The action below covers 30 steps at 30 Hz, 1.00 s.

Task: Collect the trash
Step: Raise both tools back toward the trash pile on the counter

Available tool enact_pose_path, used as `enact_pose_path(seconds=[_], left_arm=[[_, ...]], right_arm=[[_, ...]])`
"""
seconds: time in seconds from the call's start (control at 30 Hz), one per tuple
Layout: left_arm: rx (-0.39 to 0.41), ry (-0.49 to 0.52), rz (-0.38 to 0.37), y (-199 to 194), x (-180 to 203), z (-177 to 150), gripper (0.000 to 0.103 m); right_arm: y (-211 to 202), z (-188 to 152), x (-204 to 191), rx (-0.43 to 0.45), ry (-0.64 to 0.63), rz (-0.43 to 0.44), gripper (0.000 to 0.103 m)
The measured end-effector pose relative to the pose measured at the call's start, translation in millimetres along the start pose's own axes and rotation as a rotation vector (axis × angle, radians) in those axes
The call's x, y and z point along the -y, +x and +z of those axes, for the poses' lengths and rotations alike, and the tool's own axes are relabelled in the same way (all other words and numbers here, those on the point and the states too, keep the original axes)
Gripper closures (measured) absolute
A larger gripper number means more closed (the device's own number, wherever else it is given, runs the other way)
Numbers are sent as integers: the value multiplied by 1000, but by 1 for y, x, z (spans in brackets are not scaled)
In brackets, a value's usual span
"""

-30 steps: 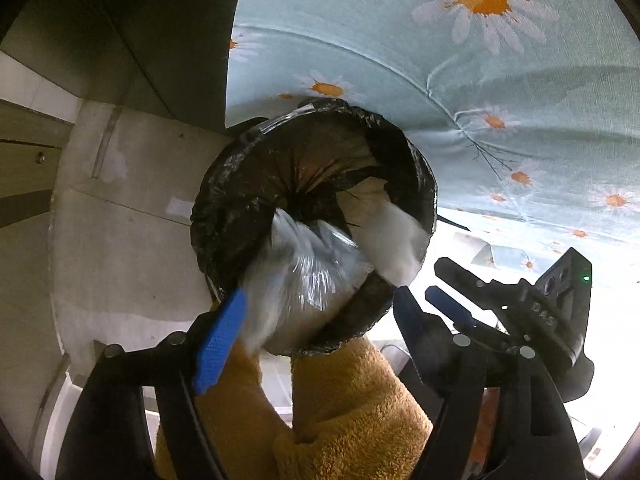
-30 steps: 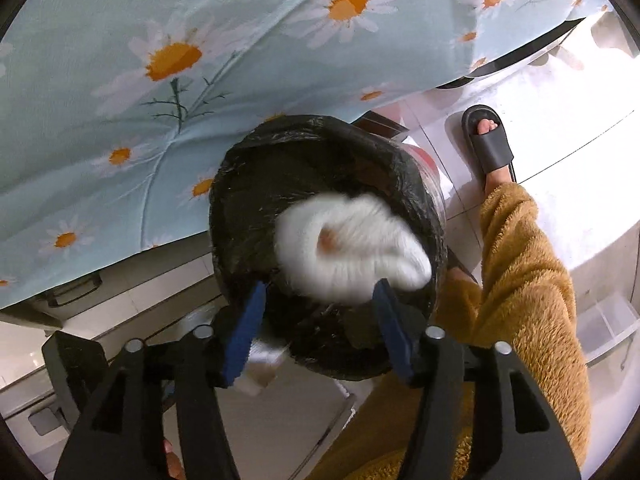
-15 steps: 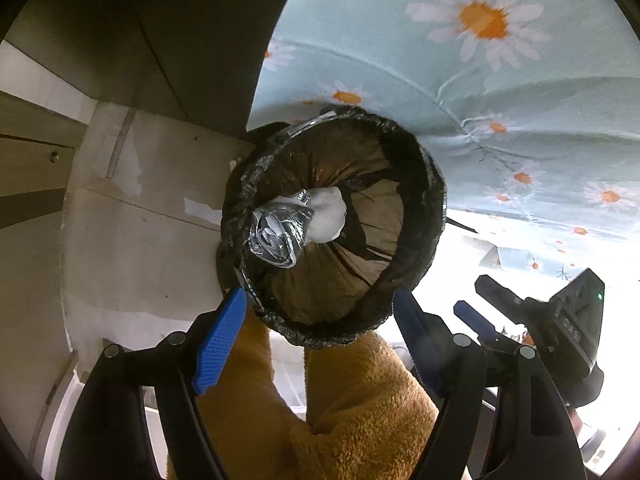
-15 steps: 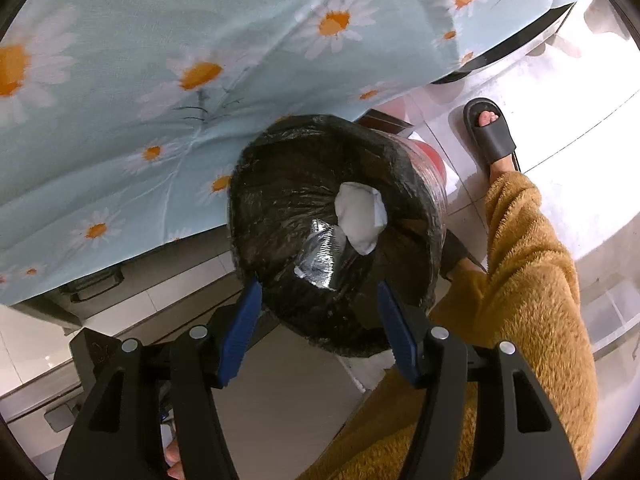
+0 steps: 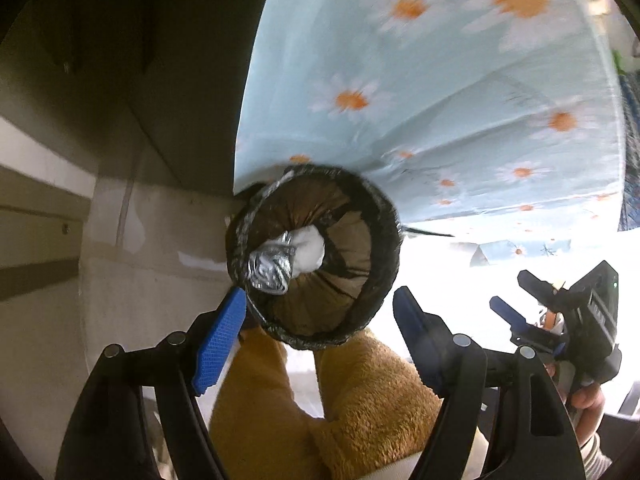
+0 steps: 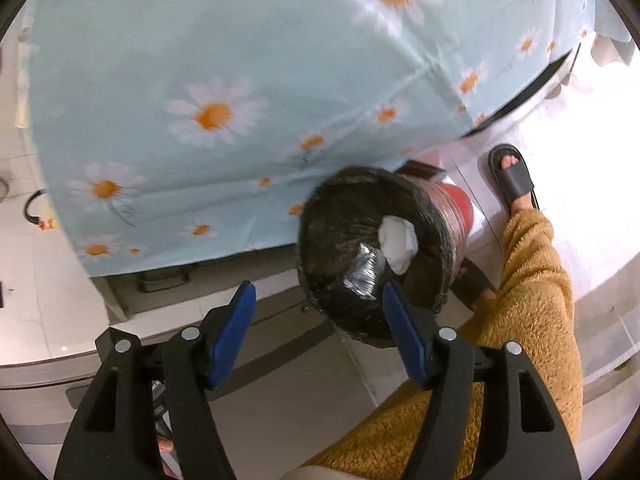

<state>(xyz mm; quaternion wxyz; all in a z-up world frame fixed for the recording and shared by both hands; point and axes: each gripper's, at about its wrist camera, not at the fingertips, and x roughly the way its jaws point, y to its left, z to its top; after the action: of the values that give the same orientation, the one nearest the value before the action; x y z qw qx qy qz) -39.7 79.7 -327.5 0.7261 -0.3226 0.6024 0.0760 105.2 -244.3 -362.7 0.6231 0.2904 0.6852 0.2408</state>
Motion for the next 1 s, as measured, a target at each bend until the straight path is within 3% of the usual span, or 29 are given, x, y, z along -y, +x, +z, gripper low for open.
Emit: enact_pose_path(seconds=[0.2, 0.27, 0.53, 0.6, 0.7, 0.8, 1.0], left_arm=[[69, 53, -32, -42, 20, 4, 29], [92, 77, -32, -59, 31, 5, 29], [261, 246, -73, -134, 88, 26, 29], [284, 265, -84, -148, 101, 32, 29], [328, 282, -96, -168, 117, 42, 29], [372, 284, -84, -181, 133, 48, 16], [425, 282, -66, -191, 167, 74, 16]], right_arm=[[-44, -1, -30, 82, -87, 38, 37], [-63, -4, -49, 122, -161, 19, 26], [-141, -13, -124, 294, -415, 6, 24], [-156, -10, -141, 335, -469, 5, 18], [-176, 2, -161, 375, -528, -4, 15], [-192, 25, -178, 420, -580, -20, 14], [-211, 76, -208, 440, -665, -18, 13]])
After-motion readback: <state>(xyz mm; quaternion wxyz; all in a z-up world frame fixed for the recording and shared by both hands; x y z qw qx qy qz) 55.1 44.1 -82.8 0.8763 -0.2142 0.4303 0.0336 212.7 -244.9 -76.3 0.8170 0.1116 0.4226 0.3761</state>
